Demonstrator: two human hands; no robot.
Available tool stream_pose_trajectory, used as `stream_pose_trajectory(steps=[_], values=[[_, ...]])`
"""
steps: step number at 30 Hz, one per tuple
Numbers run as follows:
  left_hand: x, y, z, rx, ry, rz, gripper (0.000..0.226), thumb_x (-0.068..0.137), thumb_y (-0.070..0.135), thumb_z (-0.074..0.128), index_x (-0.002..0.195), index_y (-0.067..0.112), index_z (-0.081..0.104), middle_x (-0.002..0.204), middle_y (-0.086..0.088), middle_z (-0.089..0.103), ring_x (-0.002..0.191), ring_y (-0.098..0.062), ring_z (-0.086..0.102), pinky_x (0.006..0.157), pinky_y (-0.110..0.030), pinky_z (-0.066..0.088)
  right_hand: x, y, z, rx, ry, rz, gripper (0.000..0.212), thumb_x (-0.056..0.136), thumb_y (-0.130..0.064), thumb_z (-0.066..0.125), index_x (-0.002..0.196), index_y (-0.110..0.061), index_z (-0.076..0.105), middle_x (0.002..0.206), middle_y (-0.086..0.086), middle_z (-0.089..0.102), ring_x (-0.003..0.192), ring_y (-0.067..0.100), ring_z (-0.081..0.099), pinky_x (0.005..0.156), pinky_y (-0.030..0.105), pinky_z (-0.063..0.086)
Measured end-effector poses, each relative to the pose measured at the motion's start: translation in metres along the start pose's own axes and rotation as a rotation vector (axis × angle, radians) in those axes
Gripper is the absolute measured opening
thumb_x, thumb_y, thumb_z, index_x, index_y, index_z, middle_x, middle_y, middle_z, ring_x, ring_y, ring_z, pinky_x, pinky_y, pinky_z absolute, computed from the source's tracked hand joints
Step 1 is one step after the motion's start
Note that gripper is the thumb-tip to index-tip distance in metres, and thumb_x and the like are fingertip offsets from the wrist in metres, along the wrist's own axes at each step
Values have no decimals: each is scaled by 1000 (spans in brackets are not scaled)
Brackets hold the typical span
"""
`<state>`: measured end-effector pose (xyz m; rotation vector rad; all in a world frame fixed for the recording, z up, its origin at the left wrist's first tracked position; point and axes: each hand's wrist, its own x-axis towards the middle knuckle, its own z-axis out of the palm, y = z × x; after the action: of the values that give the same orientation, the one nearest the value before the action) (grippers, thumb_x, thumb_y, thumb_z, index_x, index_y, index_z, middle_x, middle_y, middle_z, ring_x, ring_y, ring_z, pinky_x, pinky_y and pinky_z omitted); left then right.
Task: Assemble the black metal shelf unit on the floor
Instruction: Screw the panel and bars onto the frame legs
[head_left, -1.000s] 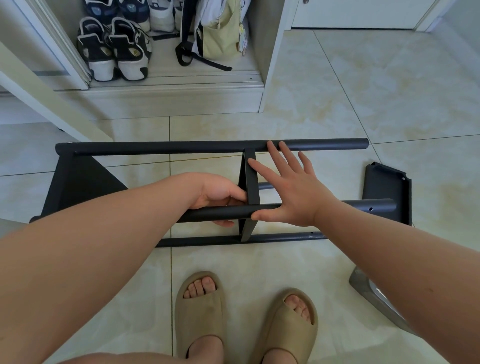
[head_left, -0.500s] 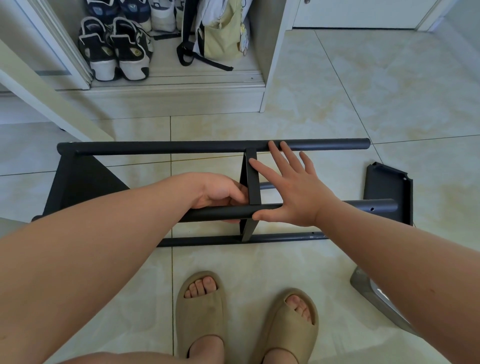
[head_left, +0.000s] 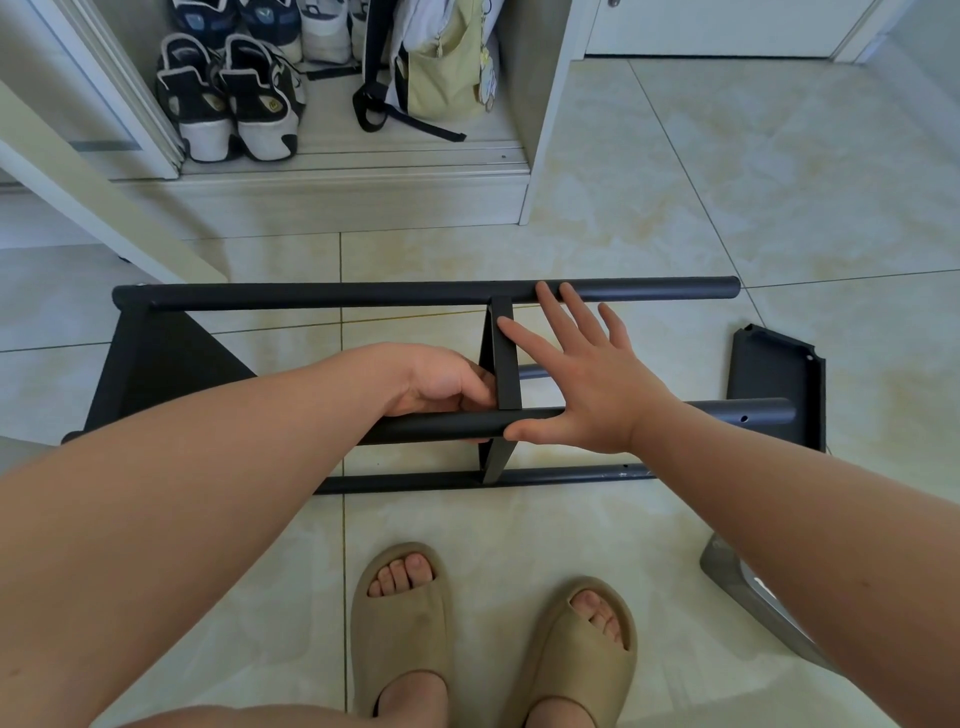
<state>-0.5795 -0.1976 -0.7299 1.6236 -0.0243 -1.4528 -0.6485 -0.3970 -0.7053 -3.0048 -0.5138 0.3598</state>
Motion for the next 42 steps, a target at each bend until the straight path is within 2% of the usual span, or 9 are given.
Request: stream_pose_trajectory(steps=[4, 9, 13, 20, 24, 29, 32, 37, 42], values=[[-1, 0, 0, -32, -3, 13, 19, 93, -1, 53, 97, 8, 69, 90, -10, 75, 91, -25, 69, 103, -43, 50, 0, 0, 0, 1, 1, -1, 110, 66, -98, 20, 158, -45, -6, 168, 5, -21, 153, 27, -24, 124, 58, -4], [-2, 0, 0, -75, -49, -59, 15, 97, 11, 55, 96, 12, 70, 89, -6, 73, 82, -18, 68, 92, -34, 55, 0, 0, 0, 9, 7, -3, 109, 67, -97, 22, 159, -45, -5, 168, 5, -21, 153, 27, -23, 124, 57, -5], [-1, 1, 0, -75, -27, -44, 15, 95, 4, 53, 99, 9, 68, 95, -10, 72, 96, -25, 65, 105, -42, 48, 0, 0, 0, 6, 1, 0, 109, 67, -98, 21, 159, -45, -5, 168, 5, -22, 153, 27, -24, 124, 57, -5], [0, 0, 1, -29, -8, 41, 21, 94, -6, 49, 103, 5, 65, 90, -11, 74, 88, -25, 70, 94, -38, 55, 0, 0, 0, 4, -3, 2, 110, 66, -98, 20, 158, -45, -6, 168, 5, -22, 153, 27, -25, 124, 57, -6], [-2, 0, 3, -38, -22, 64, 25, 92, -11, 48, 101, 5, 64, 90, -10, 74, 88, -25, 69, 96, -39, 53, 0, 0, 0, 1, 1, 1, 110, 66, -99, 20, 158, -45, -7, 168, 4, -22, 153, 27, -24, 124, 57, -6], [-2, 1, 1, -82, -37, 6, 20, 96, 0, 49, 103, 9, 65, 94, -9, 74, 93, -24, 69, 99, -40, 52, 0, 0, 0, 7, -2, 5, 110, 66, -98, 22, 158, -46, -7, 167, 4, -23, 153, 27, -25, 124, 57, -6], [-2, 1, 3, -52, -36, -48, 18, 98, 13, 51, 99, 12, 69, 86, -3, 74, 84, -17, 67, 96, -35, 52, 1, 0, 1, 11, -4, 5, 109, 66, -98, 22, 158, -46, -7, 167, 4, -23, 153, 26, -25, 124, 58, -6], [-2, 2, 5, 35, 22, -10, 18, 97, 10, 51, 101, 9, 69, 85, -4, 74, 76, -16, 69, 82, -30, 56, 1, 1, 1, 28, -9, 9, 109, 65, -98, 23, 158, -47, -6, 167, 2, -23, 153, 25, -26, 123, 57, -6], [-5, 2, 5, 79, 27, 25, 18, 96, 8, 51, 105, 11, 67, 88, -5, 74, 80, -18, 68, 78, -29, 54, 1, 1, 1, 43, -13, 12, 110, 65, -98, 24, 158, -48, -6, 167, 1, -24, 152, 24, -27, 123, 58, -6]])
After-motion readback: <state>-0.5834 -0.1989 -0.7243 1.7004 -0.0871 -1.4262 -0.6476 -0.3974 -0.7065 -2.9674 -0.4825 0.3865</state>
